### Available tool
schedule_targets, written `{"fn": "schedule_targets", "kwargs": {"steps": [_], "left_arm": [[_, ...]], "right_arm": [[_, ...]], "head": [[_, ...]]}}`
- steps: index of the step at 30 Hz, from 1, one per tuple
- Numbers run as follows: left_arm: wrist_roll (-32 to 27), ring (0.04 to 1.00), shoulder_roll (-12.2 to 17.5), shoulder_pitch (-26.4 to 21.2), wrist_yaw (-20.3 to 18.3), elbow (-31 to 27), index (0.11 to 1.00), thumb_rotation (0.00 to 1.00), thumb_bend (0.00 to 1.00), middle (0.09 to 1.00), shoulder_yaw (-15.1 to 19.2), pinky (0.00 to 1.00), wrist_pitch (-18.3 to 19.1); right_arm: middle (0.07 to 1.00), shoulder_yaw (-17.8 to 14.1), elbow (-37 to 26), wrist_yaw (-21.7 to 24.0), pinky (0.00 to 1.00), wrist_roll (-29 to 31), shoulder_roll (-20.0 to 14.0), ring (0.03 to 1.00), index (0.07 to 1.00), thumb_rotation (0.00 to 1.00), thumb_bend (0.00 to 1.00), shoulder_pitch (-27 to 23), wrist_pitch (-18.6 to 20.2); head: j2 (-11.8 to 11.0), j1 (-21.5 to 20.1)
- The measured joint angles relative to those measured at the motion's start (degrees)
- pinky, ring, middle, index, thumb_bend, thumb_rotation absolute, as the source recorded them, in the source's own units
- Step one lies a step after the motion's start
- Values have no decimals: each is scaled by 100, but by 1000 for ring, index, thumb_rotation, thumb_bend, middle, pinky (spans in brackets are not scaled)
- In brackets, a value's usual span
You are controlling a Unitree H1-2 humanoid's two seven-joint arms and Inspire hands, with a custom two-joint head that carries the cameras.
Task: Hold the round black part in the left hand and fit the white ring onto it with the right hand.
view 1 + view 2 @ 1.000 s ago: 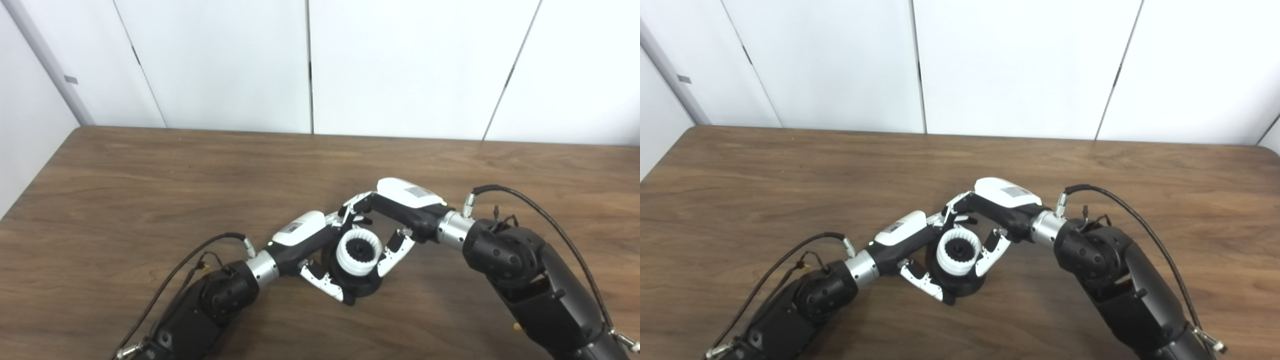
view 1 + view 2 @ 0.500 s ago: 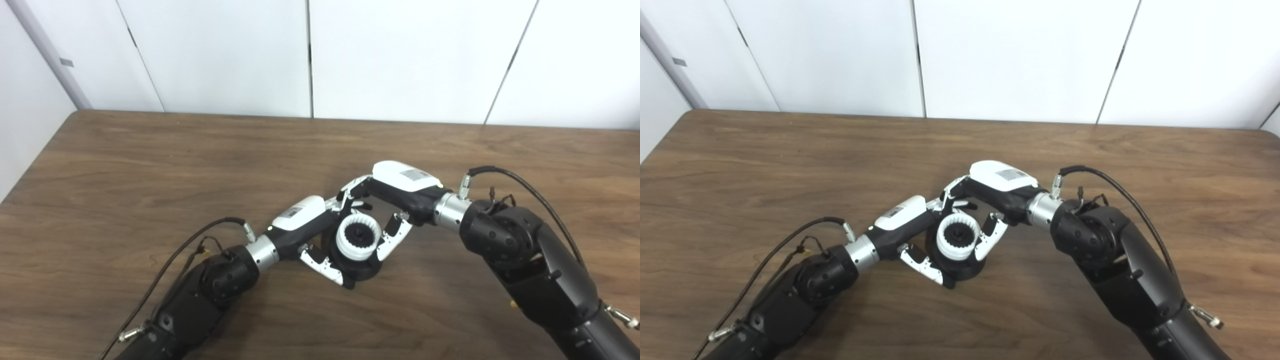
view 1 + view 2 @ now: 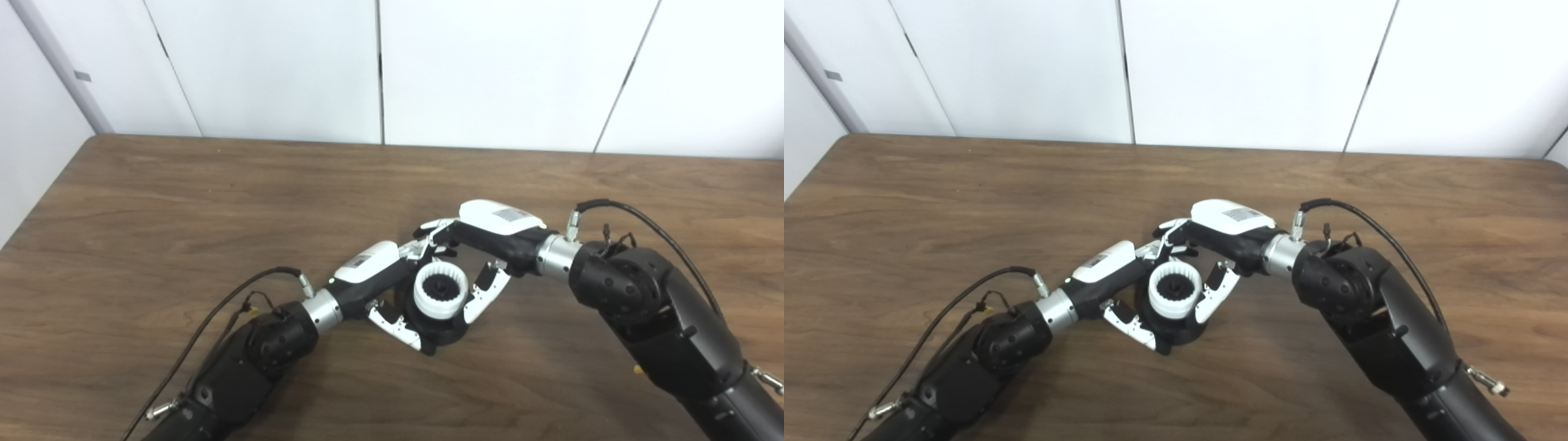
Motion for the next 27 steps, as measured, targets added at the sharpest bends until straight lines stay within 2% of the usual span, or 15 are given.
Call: {"fn": "schedule_targets", "kwargs": {"steps": [11, 20, 24, 27], "left_arm": [[-9, 1000, 0, 0, -3, 3, 485, 75, 521, 935, 0, 969, 0], [-10, 1000, -1, -2, -9, 3, 485, 75, 521, 932, 1, 956, 1], [2, 1000, -13, -11, -5, 4, 485, 75, 521, 930, 12, 950, 2], [10, 1000, -10, -7, -7, 3, 485, 75, 521, 927, 13, 960, 2]], "right_arm": [[899, -1, -87, 87, 742, 0, -44, 872, 892, 215, 953, 5, 48], [895, -27, -137, 107, 742, 4, -68, 866, 901, 191, 916, 29, 64], [891, -155, -206, 109, 734, 65, -65, 860, 913, 180, 885, 98, 97], [893, -382, -285, 96, 723, 93, -70, 854, 930, 164, 871, 164, 126]], "head": [[26, -26], [53, -26], [53, -26], [53, -26]]}}
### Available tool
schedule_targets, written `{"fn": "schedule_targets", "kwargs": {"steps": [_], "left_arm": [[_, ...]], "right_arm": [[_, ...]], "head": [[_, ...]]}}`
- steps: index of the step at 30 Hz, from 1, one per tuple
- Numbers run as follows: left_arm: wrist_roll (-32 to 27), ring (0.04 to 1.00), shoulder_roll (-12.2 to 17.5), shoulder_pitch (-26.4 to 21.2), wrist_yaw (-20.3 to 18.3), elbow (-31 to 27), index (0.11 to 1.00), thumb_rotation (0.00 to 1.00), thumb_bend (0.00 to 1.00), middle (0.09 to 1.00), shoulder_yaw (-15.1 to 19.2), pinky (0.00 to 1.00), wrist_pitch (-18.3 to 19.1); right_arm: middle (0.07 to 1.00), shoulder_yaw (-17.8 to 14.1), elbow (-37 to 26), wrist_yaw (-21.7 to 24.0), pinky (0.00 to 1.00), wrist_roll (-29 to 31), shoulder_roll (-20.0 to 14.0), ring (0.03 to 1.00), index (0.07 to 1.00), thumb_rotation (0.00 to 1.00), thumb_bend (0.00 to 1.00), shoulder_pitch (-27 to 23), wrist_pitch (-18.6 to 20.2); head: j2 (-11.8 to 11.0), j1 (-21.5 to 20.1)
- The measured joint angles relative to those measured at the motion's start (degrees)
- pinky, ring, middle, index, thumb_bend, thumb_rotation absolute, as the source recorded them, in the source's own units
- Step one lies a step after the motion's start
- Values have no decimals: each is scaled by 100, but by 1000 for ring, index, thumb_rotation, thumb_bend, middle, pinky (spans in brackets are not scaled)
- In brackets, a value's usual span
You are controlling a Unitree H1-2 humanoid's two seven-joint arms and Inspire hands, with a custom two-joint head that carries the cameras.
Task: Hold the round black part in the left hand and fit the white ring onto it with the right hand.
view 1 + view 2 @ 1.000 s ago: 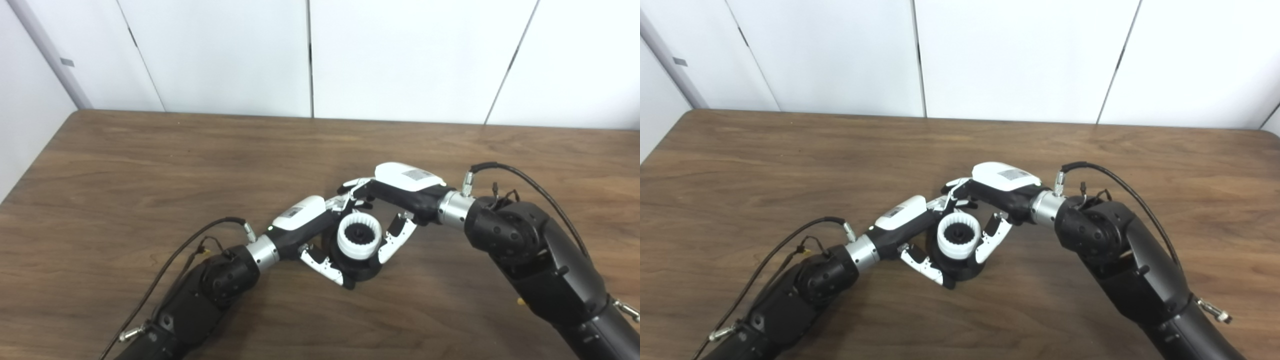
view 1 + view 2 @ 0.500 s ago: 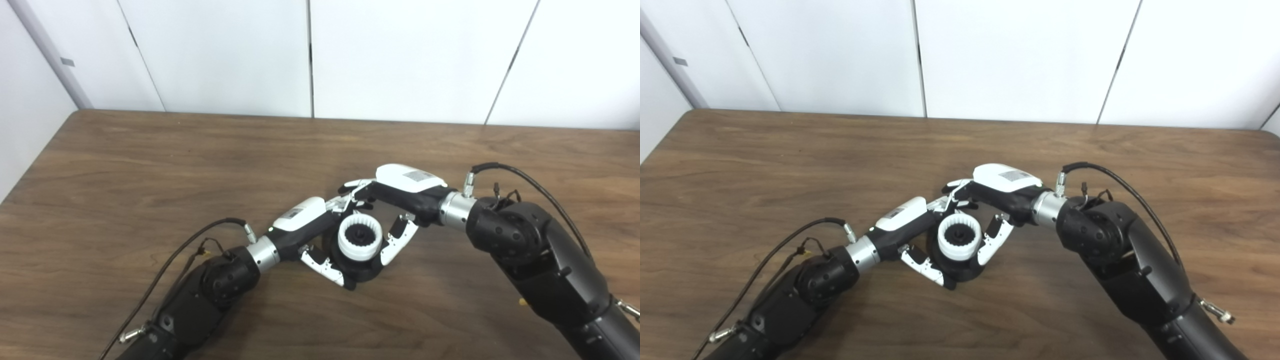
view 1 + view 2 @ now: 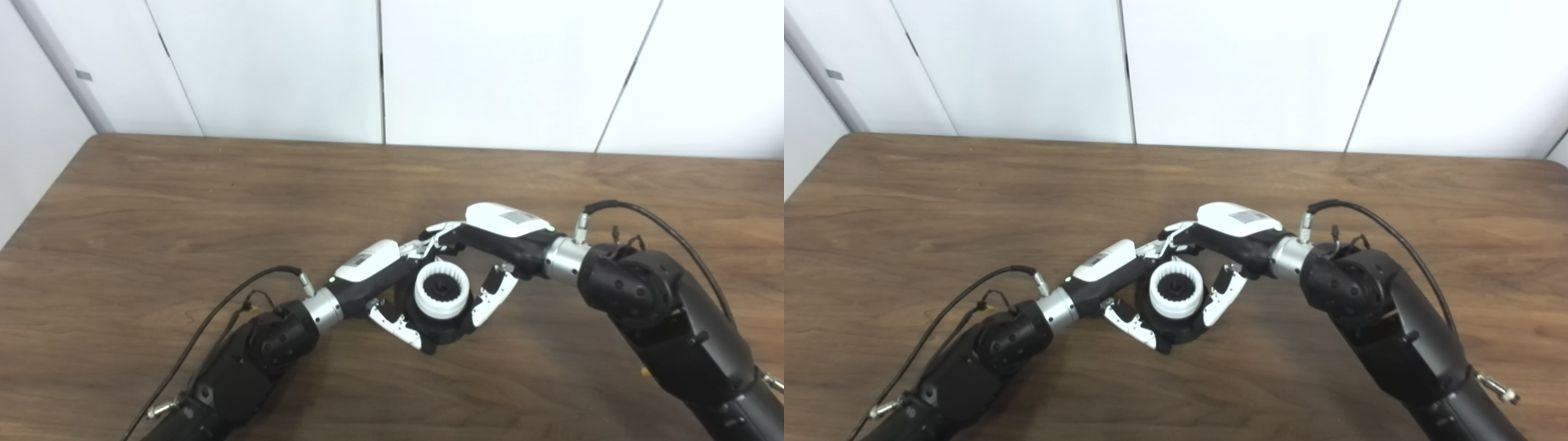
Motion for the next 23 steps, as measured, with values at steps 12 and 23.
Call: {"fn": "schedule_targets", "kwargs": {"steps": [12, 23], "left_arm": [[-4, 1000, -2, 7, 0, 0, 485, 75, 521, 930, 3, 925, -2], [-6, 1000, 6, -29, 2, 0, 485, 74, 521, 927, 29, 934, 3]], "right_arm": [[896, -306, -246, -55, 715, 106, 9, 852, 982, 188, 890, 4, -7], [899, -388, -246, -57, 699, 124, 8, 846, 954, 187, 894, 3, -9]], "head": [[18, -18], [26, -18]]}}
